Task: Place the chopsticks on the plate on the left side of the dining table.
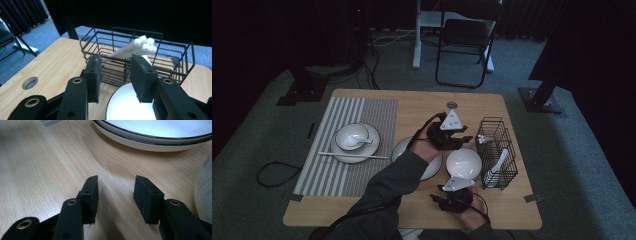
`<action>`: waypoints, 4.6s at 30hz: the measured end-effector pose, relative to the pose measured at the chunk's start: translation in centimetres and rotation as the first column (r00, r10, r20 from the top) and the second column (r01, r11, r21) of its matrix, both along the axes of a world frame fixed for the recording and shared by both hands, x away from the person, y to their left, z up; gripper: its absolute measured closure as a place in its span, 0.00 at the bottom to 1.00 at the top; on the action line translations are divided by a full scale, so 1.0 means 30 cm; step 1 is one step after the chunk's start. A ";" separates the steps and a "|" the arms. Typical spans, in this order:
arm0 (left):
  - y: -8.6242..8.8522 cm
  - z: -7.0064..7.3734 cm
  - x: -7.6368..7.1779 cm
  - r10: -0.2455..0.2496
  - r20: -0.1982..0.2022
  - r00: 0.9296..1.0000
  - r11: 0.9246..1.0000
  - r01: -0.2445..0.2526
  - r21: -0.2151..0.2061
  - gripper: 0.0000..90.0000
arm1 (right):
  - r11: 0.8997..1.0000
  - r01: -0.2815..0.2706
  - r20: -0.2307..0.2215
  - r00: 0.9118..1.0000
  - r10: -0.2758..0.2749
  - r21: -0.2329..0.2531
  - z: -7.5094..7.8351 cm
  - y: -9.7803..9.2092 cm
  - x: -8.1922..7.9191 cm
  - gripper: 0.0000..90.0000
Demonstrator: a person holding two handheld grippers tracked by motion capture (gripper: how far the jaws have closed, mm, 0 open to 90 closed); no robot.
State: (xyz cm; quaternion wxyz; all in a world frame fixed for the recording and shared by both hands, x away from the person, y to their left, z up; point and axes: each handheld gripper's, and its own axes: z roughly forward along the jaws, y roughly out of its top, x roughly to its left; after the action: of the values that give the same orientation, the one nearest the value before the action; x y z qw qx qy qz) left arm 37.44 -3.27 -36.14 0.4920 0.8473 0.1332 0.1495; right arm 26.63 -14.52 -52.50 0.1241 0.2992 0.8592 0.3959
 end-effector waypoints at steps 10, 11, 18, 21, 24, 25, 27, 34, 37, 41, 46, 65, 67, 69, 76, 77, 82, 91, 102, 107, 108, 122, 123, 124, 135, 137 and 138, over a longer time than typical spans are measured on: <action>-0.035 0.013 -0.007 -0.020 0.010 1.000 1.000 0.020 0.005 0.69 | 1.000 -0.001 0.000 1.000 0.001 0.005 -0.001 -0.002 0.001 0.60; -0.037 0.013 -0.008 -0.020 0.010 1.000 1.000 0.020 0.004 0.69 | 1.000 -0.001 0.000 1.000 0.001 0.005 -0.001 -0.001 0.000 0.60; -0.050 0.013 -0.005 -0.024 0.012 1.000 1.000 0.023 0.016 0.69 | 1.000 -0.001 -0.001 1.000 0.001 0.007 -0.001 -0.002 0.000 0.60; -0.053 0.007 0.000 -0.023 0.005 1.000 1.000 0.023 0.015 0.69 | 1.000 0.000 0.000 1.000 0.000 0.007 -0.001 -0.002 0.000 0.60; -0.056 0.001 0.007 -0.020 -0.003 1.000 1.000 0.020 0.013 0.69 | 1.000 0.000 0.000 1.000 0.000 0.008 -0.002 -0.002 0.000 0.60; -0.057 0.000 0.010 -0.019 -0.006 1.000 1.000 0.019 0.012 0.69 | 1.000 -0.001 0.000 1.000 0.001 0.007 -0.002 -0.003 0.001 0.60; -0.059 -0.002 0.014 -0.015 -0.010 1.000 1.000 0.015 0.012 0.69 | 1.000 -0.001 0.000 1.000 0.001 0.007 -0.002 -0.003 0.001 0.60; -0.074 0.004 0.025 -0.013 -0.011 1.000 1.000 0.013 0.005 0.71 | 1.000 0.000 0.001 1.000 0.000 0.008 -0.002 -0.003 0.001 0.60; -0.082 0.007 0.038 -0.001 -0.017 1.000 1.000 0.001 -0.007 0.75 | 1.000 0.000 0.001 1.000 0.000 0.008 -0.002 -0.003 0.001 0.60; -0.086 0.006 0.053 0.010 -0.025 1.000 1.000 -0.010 -0.006 0.82 | 1.000 -0.001 -0.001 1.000 0.001 0.008 -0.002 -0.004 0.001 0.60; -0.098 -0.003 0.072 0.023 -0.038 0.999 1.000 -0.023 -0.002 0.86 | 1.000 0.000 0.003 1.000 0.000 0.008 -0.002 -0.004 0.001 0.60; -0.196 -0.072 0.149 0.054 -0.113 0.992 0.999 -0.053 0.011 0.86 | 1.000 -0.003 0.002 1.000 0.002 0.007 -0.002 -0.004 0.001 0.60; -0.201 -0.076 0.153 0.058 -0.121 0.991 0.998 -0.057 0.011 0.87 | 1.000 -0.004 0.001 1.000 0.004 0.008 -0.002 -0.004 0.001 0.60; -0.206 -0.080 0.158 0.060 -0.124 0.990 0.998 -0.059 0.014 0.88 | 1.000 -0.004 0.000 1.000 0.004 0.009 -0.002 -0.005 0.001 0.60; -0.217 -0.101 0.170 0.076 -0.133 0.988 0.997 -0.072 0.037 0.89 | 1.000 -0.004 0.000 1.000 0.004 0.008 -0.002 -0.005 0.001 0.60; -0.218 -0.103 0.171 0.079 -0.136 0.988 0.997 -0.075 0.035 0.90 | 1.000 -0.004 -0.001 1.000 0.004 0.010 -0.002 -0.005 0.001 0.60; -0.221 -0.105 0.173 0.091 -0.131 0.987 0.996 -0.087 0.033 0.92 | 1.000 -0.004 -0.002 1.000 0.004 0.012 -0.002 -0.004 0.000 0.60; -0.225 -0.104 0.168 0.109 -0.101 0.989 0.994 -0.105 0.041 0.94 | 1.000 -0.004 0.000 1.000 0.004 0.010 -0.002 -0.005 0.001 0.60; -0.217 -0.093 0.162 0.098 -0.090 0.991 0.995 -0.096 0.034 0.94 | 1.000 -0.005 0.002 1.000 0.005 0.008 -0.002 -0.005 0.000 0.60; -0.206 -0.082 0.162 0.093 -0.085 0.992 0.995 -0.091 0.028 0.94 | 1.000 -0.005 0.002 1.000 0.005 0.006 -0.002 -0.006 0.000 0.60; -0.204 -0.080 0.162 0.093 -0.084 0.992 0.995 -0.091 0.028 0.94 | 1.000 -0.005 0.002 1.000 0.005 0.006 -0.002 -0.006 0.000 0.60; -0.185 -0.042 0.146 0.075 -0.055 0.996 0.997 -0.075 0.012 0.94 | 1.000 -0.005 0.001 1.000 0.005 0.008 -0.002 -0.005 0.000 0.60; -0.185 -0.040 0.145 0.074 -0.054 0.996 0.997 -0.074 0.011 0.94 | 1.000 -0.004 0.000 1.000 0.004 0.008 -0.002 -0.005 0.000 0.60; -0.184 -0.037 0.142 0.071 -0.052 0.996 0.997 -0.071 0.011 0.94 | 1.000 -0.004 0.000 1.000 0.004 0.008 -0.002 -0.005 0.000 0.60; -0.172 -0.022 0.128 0.055 -0.048 0.997 0.998 -0.055 -0.007 0.94 | 1.000 -0.004 0.002 1.000 0.004 0.008 -0.002 -0.005 0.000 0.60; -0.168 -0.017 0.125 0.051 -0.043 0.998 0.999 -0.052 -0.007 0.94 | 1.000 -0.003 0.001 1.000 0.003 0.008 -0.002 -0.005 0.000 0.60; -0.166 -0.015 0.123 0.051 -0.042 0.998 0.999 -0.051 -0.008 0.94 | 1.000 -0.003 0.002 1.000 0.003 0.008 -0.002 -0.005 0.000 0.60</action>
State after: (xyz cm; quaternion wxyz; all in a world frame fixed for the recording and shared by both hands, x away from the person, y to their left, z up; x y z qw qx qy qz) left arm 41.14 -8.26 -36.57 0.4889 0.8444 0.1657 0.1436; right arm 26.62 -14.67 -52.55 0.1229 0.2979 0.8581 0.3998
